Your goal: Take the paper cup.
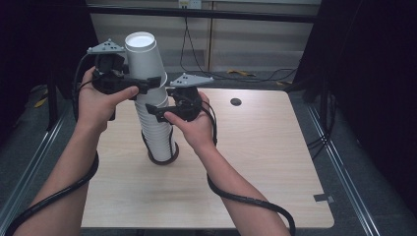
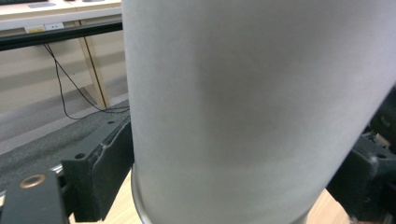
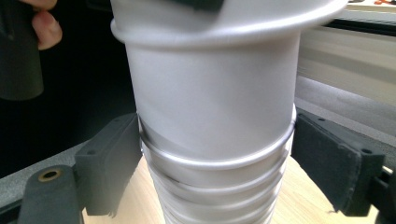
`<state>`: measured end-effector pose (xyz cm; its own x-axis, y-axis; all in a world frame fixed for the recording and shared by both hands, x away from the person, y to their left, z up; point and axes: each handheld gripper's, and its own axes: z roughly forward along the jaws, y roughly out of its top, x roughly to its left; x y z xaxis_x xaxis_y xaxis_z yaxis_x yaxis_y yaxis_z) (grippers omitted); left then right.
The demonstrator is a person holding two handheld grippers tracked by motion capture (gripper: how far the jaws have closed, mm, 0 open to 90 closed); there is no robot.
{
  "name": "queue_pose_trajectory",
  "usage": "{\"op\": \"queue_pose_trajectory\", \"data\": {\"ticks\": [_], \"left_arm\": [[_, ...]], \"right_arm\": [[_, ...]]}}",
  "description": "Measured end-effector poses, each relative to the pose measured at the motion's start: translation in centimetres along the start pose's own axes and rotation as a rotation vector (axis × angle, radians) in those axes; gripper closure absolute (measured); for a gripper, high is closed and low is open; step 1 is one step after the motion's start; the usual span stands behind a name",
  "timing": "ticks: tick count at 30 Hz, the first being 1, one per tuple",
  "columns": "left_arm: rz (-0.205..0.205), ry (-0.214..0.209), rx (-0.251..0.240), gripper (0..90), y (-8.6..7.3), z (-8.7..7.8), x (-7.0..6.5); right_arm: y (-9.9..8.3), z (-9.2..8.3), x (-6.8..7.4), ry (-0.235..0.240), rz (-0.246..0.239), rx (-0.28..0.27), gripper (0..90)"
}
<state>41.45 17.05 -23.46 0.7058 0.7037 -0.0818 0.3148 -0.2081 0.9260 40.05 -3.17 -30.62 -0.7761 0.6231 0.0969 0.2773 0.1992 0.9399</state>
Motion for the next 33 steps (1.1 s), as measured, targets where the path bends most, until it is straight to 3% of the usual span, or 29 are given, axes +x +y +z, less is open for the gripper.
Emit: {"op": "queue_pose_trajectory", "data": {"ticks": [8, 33], "left_arm": [[-0.007, 0.003, -0.023, 11.8, 1.1, -0.6, 0.0], [0.025, 0.021, -0.042, 13.2, 3.1, -1.5, -0.5]], "right_arm": [[0.0, -0.4, -0.2, -0.003, -0.011, -0.005, 16.4], [-0.5, -1.2, -0.6, -0.009, -0.012, 0.000, 16.3]]}}
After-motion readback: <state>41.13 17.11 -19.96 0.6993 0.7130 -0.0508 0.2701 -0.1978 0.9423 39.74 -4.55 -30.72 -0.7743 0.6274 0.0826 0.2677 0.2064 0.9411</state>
